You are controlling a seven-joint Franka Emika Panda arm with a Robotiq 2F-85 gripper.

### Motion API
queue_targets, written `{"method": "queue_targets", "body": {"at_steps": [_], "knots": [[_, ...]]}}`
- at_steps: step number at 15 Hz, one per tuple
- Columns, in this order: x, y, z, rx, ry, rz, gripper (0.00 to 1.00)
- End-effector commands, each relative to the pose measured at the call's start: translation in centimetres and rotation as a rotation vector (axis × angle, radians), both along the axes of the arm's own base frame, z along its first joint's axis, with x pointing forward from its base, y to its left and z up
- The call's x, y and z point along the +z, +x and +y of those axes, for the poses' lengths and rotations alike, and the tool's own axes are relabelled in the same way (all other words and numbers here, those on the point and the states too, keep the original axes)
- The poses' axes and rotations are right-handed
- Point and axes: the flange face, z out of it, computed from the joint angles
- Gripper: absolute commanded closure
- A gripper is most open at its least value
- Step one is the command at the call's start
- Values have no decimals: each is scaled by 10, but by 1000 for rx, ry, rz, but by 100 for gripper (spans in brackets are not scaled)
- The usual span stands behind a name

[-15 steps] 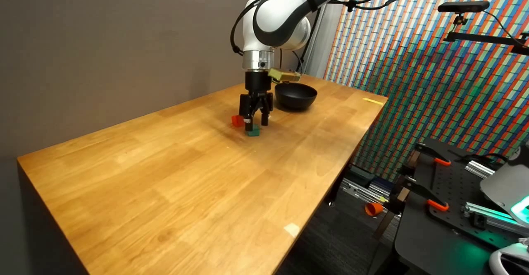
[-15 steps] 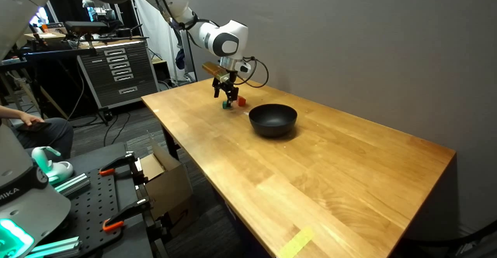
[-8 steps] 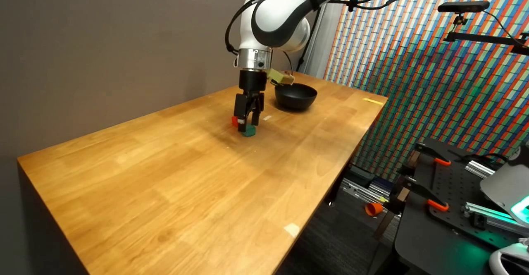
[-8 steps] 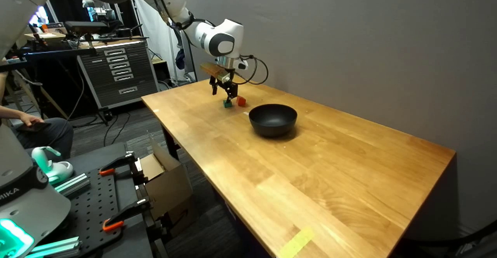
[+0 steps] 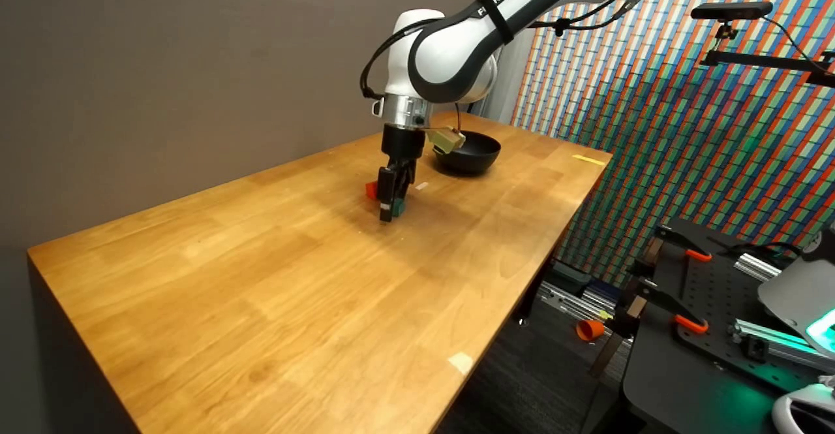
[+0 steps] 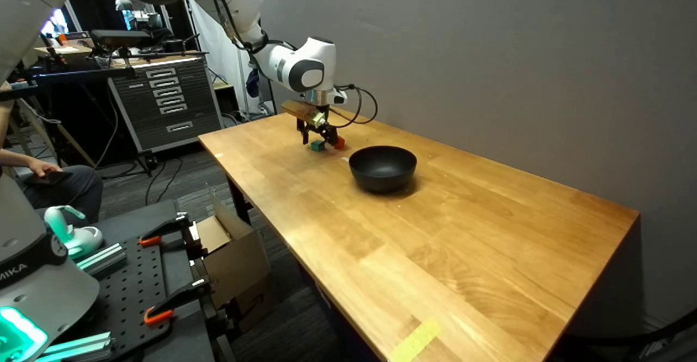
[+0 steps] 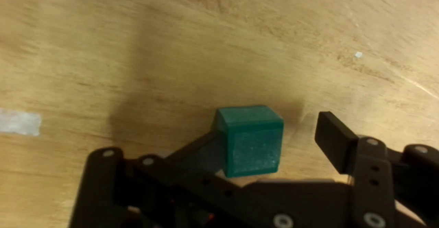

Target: Put the green and orange blocks in the bowl

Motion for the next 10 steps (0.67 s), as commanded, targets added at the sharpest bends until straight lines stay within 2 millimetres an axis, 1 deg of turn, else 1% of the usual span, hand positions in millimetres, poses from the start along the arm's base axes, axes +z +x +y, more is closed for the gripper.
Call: {"method": "queue_targets", "body": {"at_steps": [1, 2, 3, 4, 5, 8, 10], "knots": [[-2, -4, -7, 17, -5, -41, 51], [-3, -5, -8, 17, -8, -48, 58], [-2, -6, -7, 20, -8, -53, 66], [-1, -7, -7, 22, -9, -57, 72], [1, -7, -6, 22, -10, -59, 81], [7, -6, -11, 19, -31, -70, 82], [21, 1, -32, -15, -105, -108, 82]]}}
